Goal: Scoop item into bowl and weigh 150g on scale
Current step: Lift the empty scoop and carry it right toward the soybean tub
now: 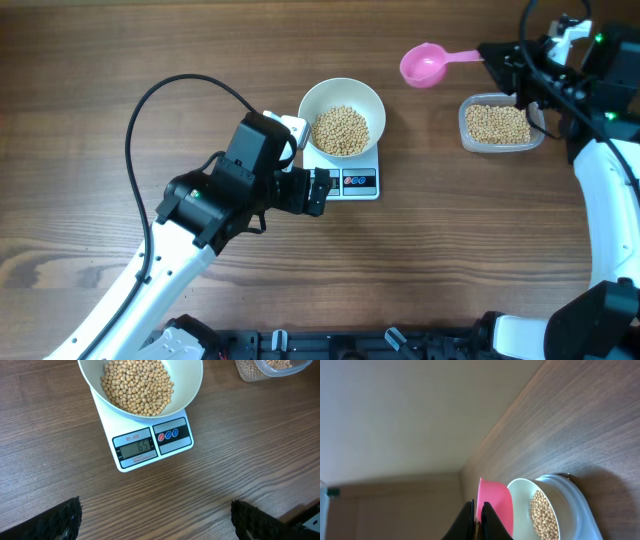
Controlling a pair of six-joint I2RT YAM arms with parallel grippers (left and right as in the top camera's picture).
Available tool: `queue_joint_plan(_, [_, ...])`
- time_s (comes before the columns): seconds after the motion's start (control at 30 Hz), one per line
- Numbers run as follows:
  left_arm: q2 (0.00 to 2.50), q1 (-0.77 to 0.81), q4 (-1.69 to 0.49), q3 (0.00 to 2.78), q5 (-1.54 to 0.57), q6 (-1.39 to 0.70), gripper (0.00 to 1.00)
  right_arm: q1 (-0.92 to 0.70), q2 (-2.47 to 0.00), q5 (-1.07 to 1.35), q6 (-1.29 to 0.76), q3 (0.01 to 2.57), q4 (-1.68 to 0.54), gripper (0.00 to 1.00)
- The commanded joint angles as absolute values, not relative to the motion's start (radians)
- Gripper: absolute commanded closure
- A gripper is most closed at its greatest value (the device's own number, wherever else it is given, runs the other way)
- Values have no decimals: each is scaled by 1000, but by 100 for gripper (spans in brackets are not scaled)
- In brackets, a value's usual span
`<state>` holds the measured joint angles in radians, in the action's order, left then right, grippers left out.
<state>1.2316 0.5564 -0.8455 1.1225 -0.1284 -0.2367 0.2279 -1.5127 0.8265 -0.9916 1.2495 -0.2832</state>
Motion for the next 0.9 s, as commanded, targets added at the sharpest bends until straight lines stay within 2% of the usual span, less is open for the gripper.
queue_joint_plan(0.0, [1231, 561, -845, 1118, -119, -216, 0, 275, -1488, 856, -1076, 1251, -281, 96])
queue_joint_plan(0.5, [1231, 561, -845, 1118, -119, -216, 0, 386, -1488, 861, -1091, 1251, -270, 96])
queue_joint_plan(0.7, [1231, 561, -845, 1118, -119, -216, 0, 391, -1488, 801, -962, 1251, -255, 96])
queue_joint_plan(0.87, [1231, 561, -846, 1118, -119, -216, 0, 411, -1488, 802, -824, 1251, -160, 96])
